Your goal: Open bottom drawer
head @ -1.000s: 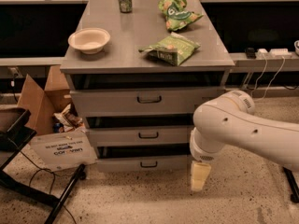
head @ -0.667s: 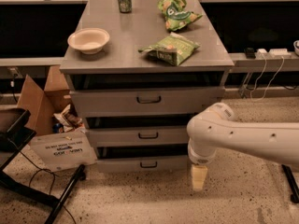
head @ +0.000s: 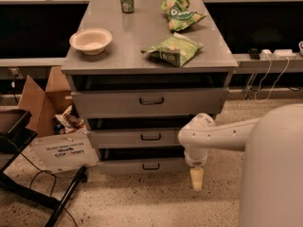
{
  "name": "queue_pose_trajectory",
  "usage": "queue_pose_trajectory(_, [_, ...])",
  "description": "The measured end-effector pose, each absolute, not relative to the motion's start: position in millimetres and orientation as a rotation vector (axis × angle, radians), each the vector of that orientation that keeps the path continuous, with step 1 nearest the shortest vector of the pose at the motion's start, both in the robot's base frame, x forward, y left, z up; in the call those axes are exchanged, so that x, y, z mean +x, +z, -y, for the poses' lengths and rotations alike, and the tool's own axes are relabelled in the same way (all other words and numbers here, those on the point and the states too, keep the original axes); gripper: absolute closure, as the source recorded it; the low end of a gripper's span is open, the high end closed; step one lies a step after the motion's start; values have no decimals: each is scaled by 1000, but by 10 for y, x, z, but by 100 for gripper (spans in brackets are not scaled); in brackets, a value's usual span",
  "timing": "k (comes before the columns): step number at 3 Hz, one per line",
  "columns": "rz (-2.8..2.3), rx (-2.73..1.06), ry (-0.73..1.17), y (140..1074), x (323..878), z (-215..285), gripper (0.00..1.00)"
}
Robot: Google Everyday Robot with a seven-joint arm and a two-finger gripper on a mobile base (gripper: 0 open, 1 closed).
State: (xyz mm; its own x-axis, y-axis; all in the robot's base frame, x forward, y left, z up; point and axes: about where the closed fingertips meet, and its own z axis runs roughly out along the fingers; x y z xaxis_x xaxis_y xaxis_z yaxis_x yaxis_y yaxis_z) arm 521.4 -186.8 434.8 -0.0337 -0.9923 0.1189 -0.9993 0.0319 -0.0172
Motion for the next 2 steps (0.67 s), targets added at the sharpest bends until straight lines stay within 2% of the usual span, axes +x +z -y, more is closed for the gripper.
queue_pose_trajectory(2, [2163, 2123, 106, 4125, 5144, 1853, 0])
